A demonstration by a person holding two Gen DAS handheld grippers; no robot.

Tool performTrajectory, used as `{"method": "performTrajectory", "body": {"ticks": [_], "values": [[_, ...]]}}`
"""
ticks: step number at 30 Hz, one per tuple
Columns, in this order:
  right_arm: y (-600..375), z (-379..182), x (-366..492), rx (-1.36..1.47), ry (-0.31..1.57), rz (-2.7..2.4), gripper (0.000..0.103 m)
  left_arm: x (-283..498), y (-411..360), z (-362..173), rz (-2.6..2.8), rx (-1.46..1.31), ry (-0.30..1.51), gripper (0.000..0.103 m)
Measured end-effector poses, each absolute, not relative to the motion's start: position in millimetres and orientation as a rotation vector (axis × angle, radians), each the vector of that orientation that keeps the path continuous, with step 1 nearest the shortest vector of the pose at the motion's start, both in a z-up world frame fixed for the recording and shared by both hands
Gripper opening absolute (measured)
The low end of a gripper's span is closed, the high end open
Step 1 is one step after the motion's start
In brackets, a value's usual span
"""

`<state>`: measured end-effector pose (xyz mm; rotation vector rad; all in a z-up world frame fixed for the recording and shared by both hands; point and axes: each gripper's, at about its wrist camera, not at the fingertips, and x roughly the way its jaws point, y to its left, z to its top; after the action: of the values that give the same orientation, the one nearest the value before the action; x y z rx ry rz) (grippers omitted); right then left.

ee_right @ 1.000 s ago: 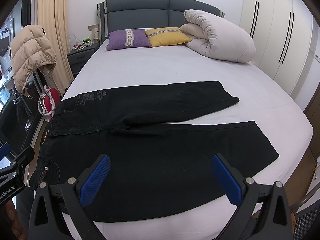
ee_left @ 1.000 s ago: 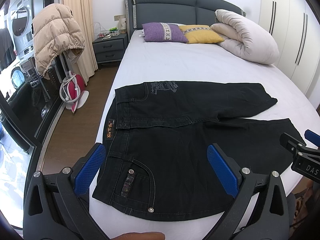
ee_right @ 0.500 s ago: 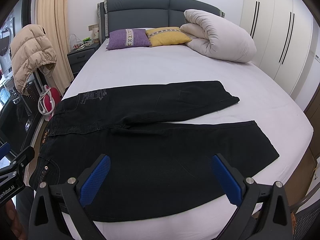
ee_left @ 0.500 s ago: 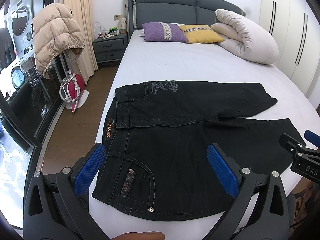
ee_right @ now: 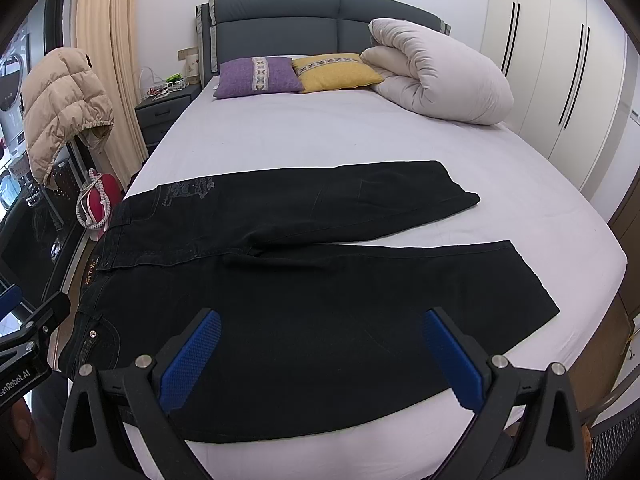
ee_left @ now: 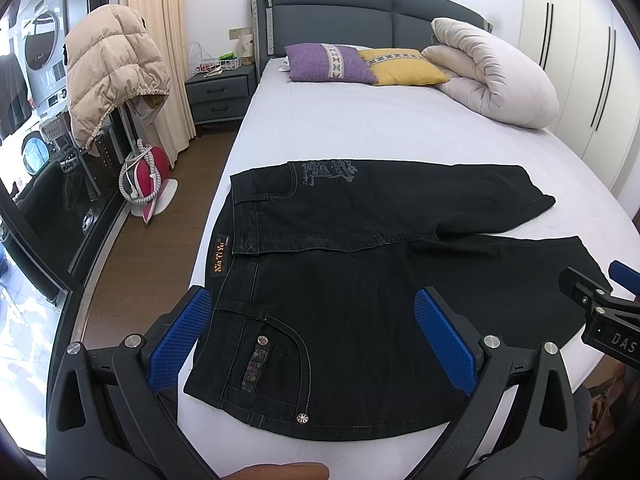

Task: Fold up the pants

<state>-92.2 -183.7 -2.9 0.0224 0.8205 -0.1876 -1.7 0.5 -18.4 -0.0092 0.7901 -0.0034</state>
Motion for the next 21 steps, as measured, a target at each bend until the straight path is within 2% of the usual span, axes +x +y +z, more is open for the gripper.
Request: {"method": "performTrajectory", "body": {"ticks": [10,16,21], "values": [[-184,-9,-90,0.020,0.828,-0.162,0.103,0,0,-29,-0.020,0.036,0.762,0.103],[-189,-14,-79,0.027,0.820,-0.069,0.103,43,28,-38,-0.139,-0.023,0.820,0.103],[-193,-21,-54,0.054,0.830,0.015,0.103,71,29,-58,-0.165,0.110,0.847,0.103]]}}
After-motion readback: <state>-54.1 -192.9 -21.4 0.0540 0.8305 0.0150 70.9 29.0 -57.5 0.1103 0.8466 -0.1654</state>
